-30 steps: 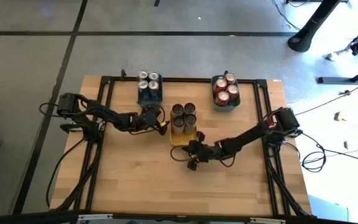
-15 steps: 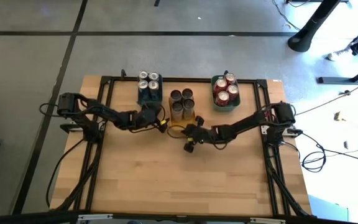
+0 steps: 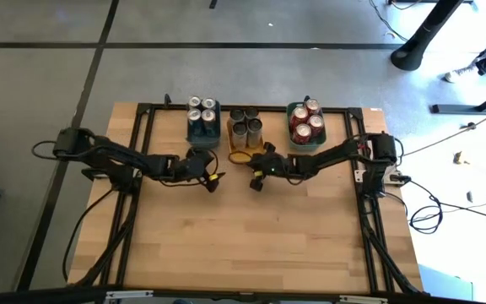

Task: Sort soda cans
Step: Adjust the yellow bin

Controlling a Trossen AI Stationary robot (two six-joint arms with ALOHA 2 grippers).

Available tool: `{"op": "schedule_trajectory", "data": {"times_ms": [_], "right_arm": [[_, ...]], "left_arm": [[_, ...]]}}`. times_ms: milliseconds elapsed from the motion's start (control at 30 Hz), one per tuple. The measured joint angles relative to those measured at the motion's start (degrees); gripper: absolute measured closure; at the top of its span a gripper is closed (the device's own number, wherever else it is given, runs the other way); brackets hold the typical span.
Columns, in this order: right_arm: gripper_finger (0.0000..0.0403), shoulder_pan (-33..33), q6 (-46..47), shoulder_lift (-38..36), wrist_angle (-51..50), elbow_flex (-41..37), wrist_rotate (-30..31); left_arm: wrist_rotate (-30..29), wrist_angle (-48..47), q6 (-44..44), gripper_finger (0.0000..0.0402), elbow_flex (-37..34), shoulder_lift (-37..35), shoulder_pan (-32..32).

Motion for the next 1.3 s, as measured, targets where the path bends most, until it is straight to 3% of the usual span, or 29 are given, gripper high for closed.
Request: {"op": "schedule_trajectory", "data": {"times_ms": [367,800,1000,1300], "right_arm": [[0.0395,-6.7,-3.3,2.0,7.0,0.3,-8.0],[0.0395,-7.2,-6.5,10.4,6.8,8.3,-7.2],[0.0395,-7.5,-7.5,11.1,6.5,10.6,-3.7],[0.0395,-9.0,-7.4,11.1,6.4,11.3,-4.7]], "left_arm": [[-0.4,-3.1,-0.7,0.0031,0.0,-5.3,0.5],[-0.5,-4.2,-1.7,0.0031,0.0,-5.3,1.0],[-0.5,-4.3,-1.7,0.0031,0.0,-5.3,1.0],[-0.5,-4.3,-1.6,0.0031,-0.1,-5.3,1.0]]}}
